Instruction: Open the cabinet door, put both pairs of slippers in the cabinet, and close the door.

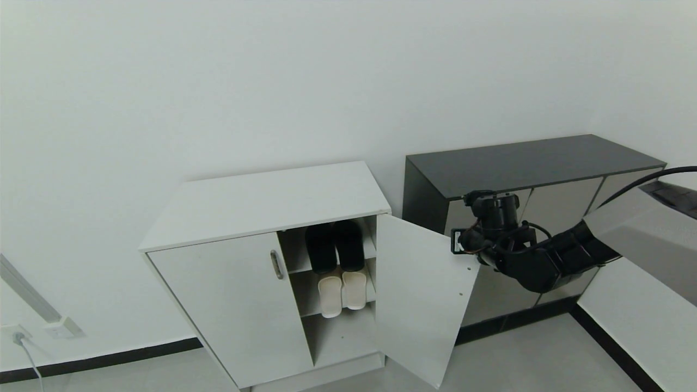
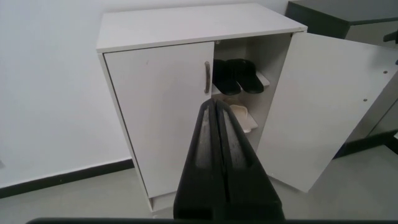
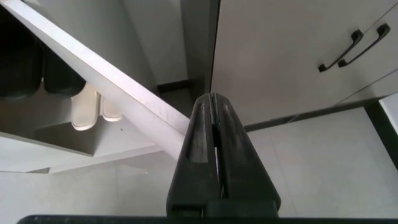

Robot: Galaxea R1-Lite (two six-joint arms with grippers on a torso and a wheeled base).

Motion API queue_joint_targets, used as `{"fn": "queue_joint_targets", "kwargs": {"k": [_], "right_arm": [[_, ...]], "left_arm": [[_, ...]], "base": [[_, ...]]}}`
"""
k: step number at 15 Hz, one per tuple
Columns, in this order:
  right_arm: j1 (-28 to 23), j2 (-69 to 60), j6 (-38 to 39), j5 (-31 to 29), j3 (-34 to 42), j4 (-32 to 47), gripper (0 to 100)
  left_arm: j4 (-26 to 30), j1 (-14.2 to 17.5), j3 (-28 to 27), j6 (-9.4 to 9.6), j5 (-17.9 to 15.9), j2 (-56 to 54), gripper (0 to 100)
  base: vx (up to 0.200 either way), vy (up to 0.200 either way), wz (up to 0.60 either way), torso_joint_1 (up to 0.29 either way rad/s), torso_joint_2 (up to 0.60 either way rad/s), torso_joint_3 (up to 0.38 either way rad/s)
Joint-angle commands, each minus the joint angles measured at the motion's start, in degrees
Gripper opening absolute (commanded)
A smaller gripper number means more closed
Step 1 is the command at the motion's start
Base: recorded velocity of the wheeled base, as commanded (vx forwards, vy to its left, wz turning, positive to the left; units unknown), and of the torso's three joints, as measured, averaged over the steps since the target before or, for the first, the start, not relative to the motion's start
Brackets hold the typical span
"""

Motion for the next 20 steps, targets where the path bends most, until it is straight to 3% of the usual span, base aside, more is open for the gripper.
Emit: {"fn": "queue_joint_targets", "kwargs": {"k": [1, 10, 20], "right_arm": [[-0.1, 0.6, 0.0, 0.0, 0.1, -0.1, 0], [2.2, 0.3, 0.0, 0.0, 2.3, -0.1, 0], [16.6, -4.6, 3.4, 0.1, 9.5, -0.2, 0]], "left_arm": [[0.0, 0.0, 0.0, -0.04, 0.0, 0.0, 0], [0.0, 0.0, 0.0, -0.13, 0.1, 0.0, 0], [0.0, 0.0, 0.0, -0.22, 0.1, 0.0, 0]], "base": [[0.0, 0.0, 0.0, 0.0, 0.0, 0.0], [0.0, 0.0, 0.0, 0.0, 0.0, 0.0], [0.0, 0.0, 0.0, 0.0, 0.0, 0.0]]}}
